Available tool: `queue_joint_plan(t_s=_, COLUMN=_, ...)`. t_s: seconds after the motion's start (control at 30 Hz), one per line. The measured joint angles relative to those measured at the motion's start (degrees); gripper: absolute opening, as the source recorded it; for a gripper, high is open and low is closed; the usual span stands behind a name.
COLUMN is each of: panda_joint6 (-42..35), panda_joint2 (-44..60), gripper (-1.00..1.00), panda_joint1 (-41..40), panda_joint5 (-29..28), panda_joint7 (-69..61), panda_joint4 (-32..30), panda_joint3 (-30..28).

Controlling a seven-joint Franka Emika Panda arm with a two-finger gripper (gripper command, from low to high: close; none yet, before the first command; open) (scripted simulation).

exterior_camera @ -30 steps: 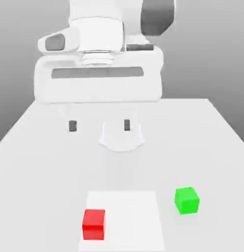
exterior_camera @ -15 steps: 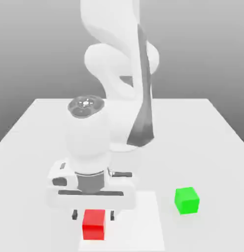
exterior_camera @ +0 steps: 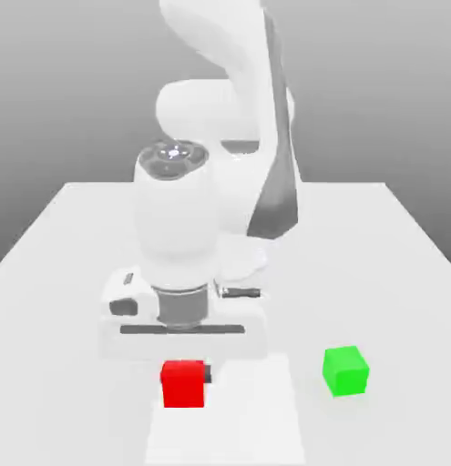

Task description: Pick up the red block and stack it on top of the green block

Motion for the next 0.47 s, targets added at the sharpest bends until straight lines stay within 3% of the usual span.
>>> queue_joint_plan(t_s=0.13, panda_joint6=-1.73, panda_joint2=-6.68, gripper=-1.0, panda_joint1=13.86, panda_joint5=-0.39, panda_joint7=4.68, panda_joint4=-4.86, panda_joint3=5.71)
queue_joint_plan(t_s=0.37, panda_joint6=8.06, panda_joint2=1.65, gripper=-1.0, panda_joint1=15.39, panda_joint5=-4.62, panda_joint7=9.49, panda_joint4=-6.37, panda_joint3=6.32)
queue_joint_plan(t_s=0.4, panda_joint6=9.24, panda_joint2=2.88, gripper=1.0, panda_joint1=15.48, panda_joint5=-5.15, panda_joint7=9.89, panda_joint4=-6.33, panda_joint3=6.14)
queue_joint_plan(t_s=0.47, panda_joint6=9.24, panda_joint2=2.88, gripper=1.0, panda_joint1=15.48, panda_joint5=-5.15, panda_joint7=9.89, panda_joint4=-6.33, panda_joint3=6.14)
